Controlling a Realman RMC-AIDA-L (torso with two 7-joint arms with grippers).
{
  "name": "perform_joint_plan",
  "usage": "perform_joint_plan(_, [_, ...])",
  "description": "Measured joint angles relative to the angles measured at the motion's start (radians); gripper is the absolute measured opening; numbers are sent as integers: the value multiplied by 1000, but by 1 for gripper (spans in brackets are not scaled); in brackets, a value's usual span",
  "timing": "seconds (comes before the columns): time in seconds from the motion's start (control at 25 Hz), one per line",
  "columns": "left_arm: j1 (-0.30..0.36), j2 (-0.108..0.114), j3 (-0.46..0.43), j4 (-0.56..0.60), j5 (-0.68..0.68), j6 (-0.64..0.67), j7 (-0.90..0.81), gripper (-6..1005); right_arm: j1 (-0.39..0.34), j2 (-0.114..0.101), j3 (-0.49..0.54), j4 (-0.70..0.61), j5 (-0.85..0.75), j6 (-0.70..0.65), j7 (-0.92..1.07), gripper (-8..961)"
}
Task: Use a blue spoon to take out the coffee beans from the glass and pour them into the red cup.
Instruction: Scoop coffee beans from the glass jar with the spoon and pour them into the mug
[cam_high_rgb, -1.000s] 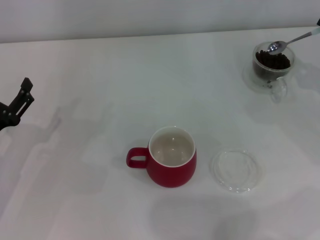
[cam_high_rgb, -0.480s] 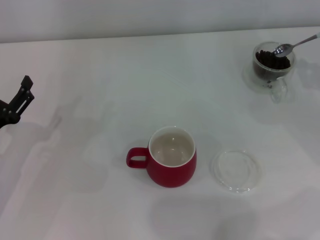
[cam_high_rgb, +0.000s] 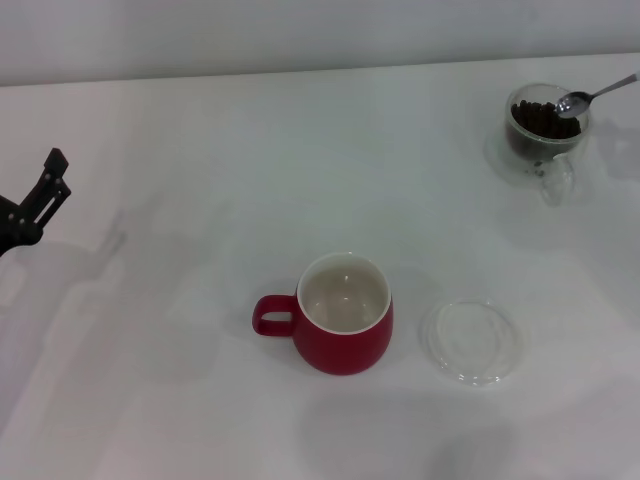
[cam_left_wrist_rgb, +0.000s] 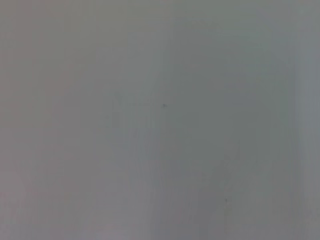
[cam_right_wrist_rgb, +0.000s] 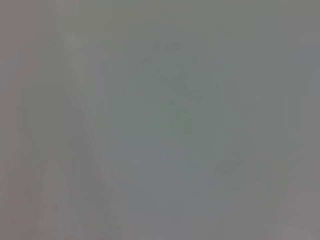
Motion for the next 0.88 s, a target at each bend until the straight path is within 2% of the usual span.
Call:
perform_joint_plan(0.32, [-1, 0, 0, -1, 0, 0, 0, 877, -1, 11, -1, 0, -13, -28, -36, 148])
perform_joint_plan(0.52, [1, -1, 0, 1, 0, 0, 0, 877, -2, 29, -14, 0, -15, -53, -32, 148])
perform_joint_plan(0.88, [0, 0, 0, 0, 0, 0, 0, 876, -4, 34, -15, 0, -15, -58, 139, 148])
